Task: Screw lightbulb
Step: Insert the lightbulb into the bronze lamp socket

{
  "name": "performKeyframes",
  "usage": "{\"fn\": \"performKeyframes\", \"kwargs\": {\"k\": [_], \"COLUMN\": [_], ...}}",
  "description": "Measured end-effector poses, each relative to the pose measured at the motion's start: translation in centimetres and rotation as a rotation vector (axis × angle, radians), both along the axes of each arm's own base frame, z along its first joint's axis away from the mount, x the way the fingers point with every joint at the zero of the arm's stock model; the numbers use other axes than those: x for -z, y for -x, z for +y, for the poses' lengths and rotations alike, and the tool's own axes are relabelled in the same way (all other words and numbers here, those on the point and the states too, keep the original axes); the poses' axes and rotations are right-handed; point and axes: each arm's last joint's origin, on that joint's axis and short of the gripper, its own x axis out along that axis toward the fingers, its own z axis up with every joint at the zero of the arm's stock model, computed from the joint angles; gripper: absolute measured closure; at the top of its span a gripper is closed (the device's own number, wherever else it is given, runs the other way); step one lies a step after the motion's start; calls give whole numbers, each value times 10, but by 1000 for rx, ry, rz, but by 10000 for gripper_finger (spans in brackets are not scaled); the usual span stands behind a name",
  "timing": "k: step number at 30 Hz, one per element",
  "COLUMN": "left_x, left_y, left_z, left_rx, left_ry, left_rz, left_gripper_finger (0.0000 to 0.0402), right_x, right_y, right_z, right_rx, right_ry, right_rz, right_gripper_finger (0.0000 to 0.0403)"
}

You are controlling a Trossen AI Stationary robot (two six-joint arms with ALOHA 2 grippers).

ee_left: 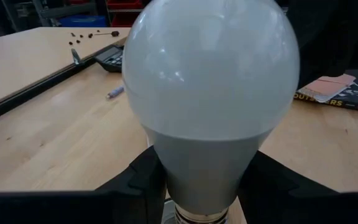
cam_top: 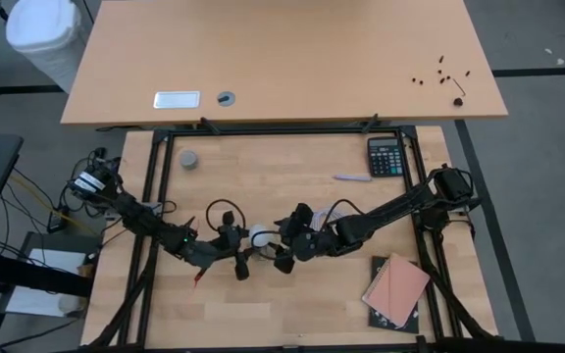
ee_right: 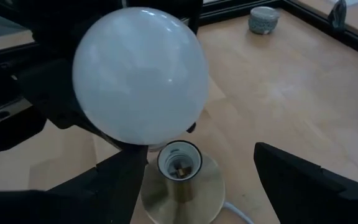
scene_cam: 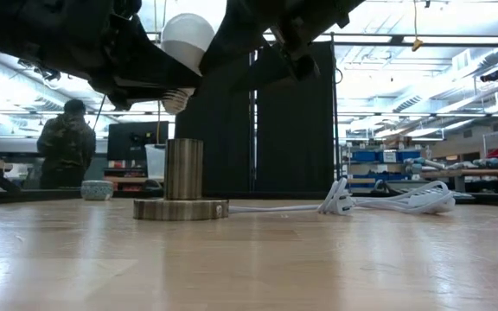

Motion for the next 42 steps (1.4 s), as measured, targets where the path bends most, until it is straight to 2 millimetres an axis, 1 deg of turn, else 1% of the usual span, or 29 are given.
{"fn": "performKeyframes", "kwargs": {"k": [8, 15, 17, 21, 32, 36, 42], "left_x": [3, 21, 25, 27, 33, 33, 33], "left_y": [-2, -5, -6, -7, -7, -7, -7], "left_z": [2, 1, 2, 3, 2, 2, 2], "left_rx": [22, -2, -23, -46, -19, -12, -8], "left_ry": [19, 8, -1, -10, 6, -15, -18], "left_rz": [26, 77, 84, 77, 108, 118, 119], "left_gripper_finger": [238, 238, 238, 238, 237, 222, 175], "right_x": [1, 15, 16, 18, 19, 18, 18], "right_y": [1, -1, -1, -2, -2, -3, -3], "right_z": [0, 0, 0, 0, 0, 0, 0], "right_rx": [0, 15, 17, 16, -5, -6, -6], "right_ry": [3, 15, 20, 19, 19, 16, 15], "right_rz": [17, 63, 72, 72, 81, 76, 75], "right_gripper_finger": [94, 94, 94, 94, 94, 94, 94]}}
